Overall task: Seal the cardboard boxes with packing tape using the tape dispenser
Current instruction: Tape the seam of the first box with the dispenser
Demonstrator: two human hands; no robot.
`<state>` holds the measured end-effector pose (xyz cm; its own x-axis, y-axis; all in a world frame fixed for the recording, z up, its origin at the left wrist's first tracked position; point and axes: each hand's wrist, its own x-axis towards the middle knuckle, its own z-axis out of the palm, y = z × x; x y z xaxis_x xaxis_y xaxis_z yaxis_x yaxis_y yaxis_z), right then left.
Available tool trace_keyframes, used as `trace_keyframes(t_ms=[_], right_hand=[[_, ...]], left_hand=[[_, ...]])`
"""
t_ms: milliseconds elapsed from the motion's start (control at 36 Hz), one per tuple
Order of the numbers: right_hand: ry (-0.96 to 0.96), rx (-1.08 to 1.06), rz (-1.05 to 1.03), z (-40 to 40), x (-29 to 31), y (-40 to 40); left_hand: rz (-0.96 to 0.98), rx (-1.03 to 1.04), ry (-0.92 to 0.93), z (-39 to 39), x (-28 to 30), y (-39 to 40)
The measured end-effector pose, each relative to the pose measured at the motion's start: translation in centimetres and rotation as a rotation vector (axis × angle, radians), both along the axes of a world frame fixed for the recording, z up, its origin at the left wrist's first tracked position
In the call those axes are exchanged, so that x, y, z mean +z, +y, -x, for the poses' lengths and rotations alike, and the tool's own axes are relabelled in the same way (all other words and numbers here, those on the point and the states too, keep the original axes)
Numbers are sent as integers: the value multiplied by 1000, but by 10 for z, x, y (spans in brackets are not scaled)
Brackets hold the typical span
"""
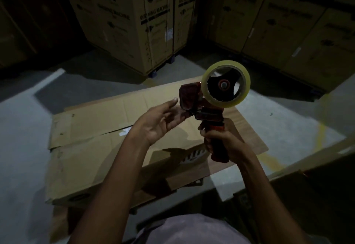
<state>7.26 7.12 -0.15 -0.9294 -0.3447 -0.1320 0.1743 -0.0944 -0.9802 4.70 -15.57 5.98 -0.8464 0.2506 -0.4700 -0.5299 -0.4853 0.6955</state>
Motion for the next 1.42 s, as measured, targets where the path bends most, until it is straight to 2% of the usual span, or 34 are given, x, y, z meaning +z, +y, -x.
trace_keyframes(t_ms=[167, 250, 472, 611, 806, 917, 972, 1028, 1083, 1194, 1417], right_hand=[[80, -5, -88, 9, 11, 14], [160, 38, -157, 15, 23, 26], [208, 133, -160, 34, 33, 49], [276, 170, -235, 41, 29, 55], [292, 179, -295, 56, 16, 40], [205, 195, -171, 64, 9, 32], [214, 181, -175, 72, 6, 27], [196, 163, -160, 80, 4, 23], [184, 130, -147, 89, 4, 16], [179, 34, -149, 110, 4, -3], [133, -80, -207, 154, -1, -49]], left_hand=[[-5, 6, -57, -5, 2, 8], [47, 50, -50, -4, 6, 18], [247, 166, 9, -2, 11, 39], [510, 314, 102, -7, 2, 43], [604, 515, 222, -26, -21, 47], [693, 782, 176, -30, -37, 51], [820, 940, 139, -34, -50, 52], [1079, 1012, 34, -43, -66, 53], [1305, 1020, -118, -52, -82, 52], [1339, 972, -286, -59, -108, 49], [1457, 815, -245, -50, -128, 40]])
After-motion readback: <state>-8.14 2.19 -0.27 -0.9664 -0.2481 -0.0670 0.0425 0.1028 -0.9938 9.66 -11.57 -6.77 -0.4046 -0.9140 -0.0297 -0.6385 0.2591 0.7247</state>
